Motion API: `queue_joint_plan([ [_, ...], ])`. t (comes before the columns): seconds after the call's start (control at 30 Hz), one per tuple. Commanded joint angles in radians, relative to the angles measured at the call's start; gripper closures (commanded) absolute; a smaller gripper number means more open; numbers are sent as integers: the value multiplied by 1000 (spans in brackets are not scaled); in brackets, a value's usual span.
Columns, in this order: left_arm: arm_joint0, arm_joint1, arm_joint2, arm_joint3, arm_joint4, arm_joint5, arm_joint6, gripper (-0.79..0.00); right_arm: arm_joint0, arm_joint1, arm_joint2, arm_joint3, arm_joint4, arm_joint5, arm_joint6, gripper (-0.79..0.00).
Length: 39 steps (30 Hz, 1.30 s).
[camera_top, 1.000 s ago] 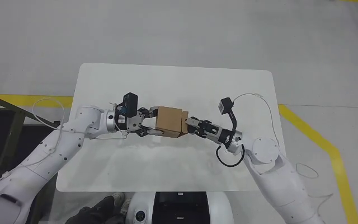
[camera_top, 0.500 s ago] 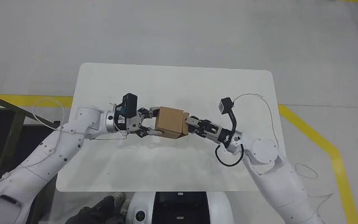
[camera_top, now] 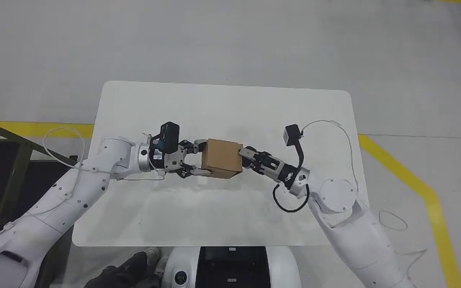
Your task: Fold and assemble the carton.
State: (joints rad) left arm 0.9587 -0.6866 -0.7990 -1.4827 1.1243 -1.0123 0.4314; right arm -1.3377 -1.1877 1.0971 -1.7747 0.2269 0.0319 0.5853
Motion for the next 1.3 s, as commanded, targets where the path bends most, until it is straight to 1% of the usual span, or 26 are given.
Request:
queue_joint_plan([
  [0.0,0,0,-1,0,2,0,-3,-499,-5,0,-2,-9,-11,5,-14,-111],
  [0.13,2,-3,-3,2,4,0,-9,-502,-19,-1,-10,-37,-38,18,-41,-132],
  [0.5,2,-10,-3,2,2,0,-29,-508,-35,-3,-30,-86,-83,48,-83,-123],
  [0.63,2,-11,-3,-1,-2,0,-35,-502,-37,-5,-32,-91,-80,48,-94,-160],
  [0.8,2,-12,-4,2,-7,0,-39,-508,-53,-5,-11,-93,-51,26,-115,-237],
  [0.83,2,-12,-4,3,-8,0,-39,-508,-58,-5,-6,-95,-42,19,-115,-240],
  [1.03,3,-13,-4,7,-12,0,-43,-502,-79,-4,15,-95,6,-13,-98,-215],
  [1.27,1,-14,-3,16,-17,0,-48,-505,-90,-5,8,-102,7,-26,-90,-209],
])
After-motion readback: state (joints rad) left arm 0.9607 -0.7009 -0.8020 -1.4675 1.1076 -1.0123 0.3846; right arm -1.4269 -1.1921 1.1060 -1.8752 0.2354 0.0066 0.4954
